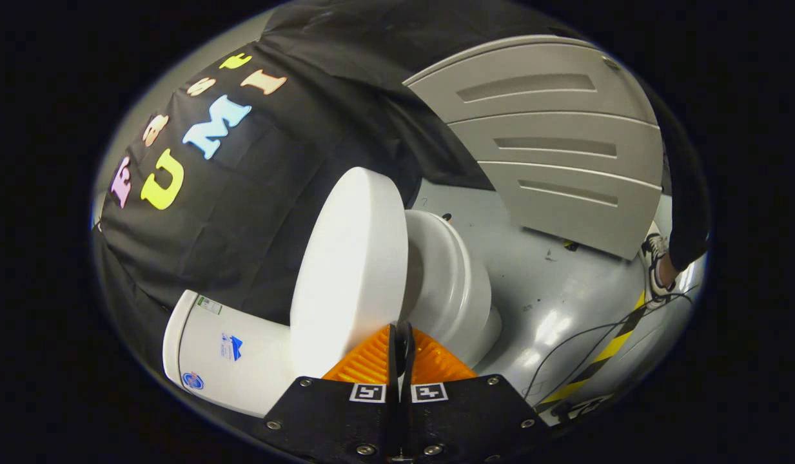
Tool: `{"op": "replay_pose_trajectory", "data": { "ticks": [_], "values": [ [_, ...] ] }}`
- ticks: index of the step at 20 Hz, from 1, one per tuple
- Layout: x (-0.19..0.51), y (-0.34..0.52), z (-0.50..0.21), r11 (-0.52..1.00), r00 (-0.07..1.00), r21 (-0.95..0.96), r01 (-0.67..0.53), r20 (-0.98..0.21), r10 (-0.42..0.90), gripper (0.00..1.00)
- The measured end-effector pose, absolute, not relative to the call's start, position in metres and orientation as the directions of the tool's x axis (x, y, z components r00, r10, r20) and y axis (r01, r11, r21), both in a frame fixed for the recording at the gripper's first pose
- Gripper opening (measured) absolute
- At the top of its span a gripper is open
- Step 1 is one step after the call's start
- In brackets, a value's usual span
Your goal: Open the toilet lid.
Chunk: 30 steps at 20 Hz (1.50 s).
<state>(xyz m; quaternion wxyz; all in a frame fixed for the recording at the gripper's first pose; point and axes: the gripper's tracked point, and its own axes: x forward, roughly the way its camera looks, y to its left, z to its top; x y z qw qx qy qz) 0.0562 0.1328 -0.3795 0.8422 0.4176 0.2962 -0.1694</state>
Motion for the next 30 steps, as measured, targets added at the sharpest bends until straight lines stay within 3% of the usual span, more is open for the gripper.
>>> {"op": "replay_pose_trajectory", "data": {
  "ticks": [15,30],
  "values": [
    [0.068,0.164,-0.293,0.882,0.798,0.298,0.366,-0.588,-0.133,0.00],
    [0.076,0.191,-0.257,0.940,0.825,0.144,0.310,-0.532,-0.191,0.00]
  ]
}}
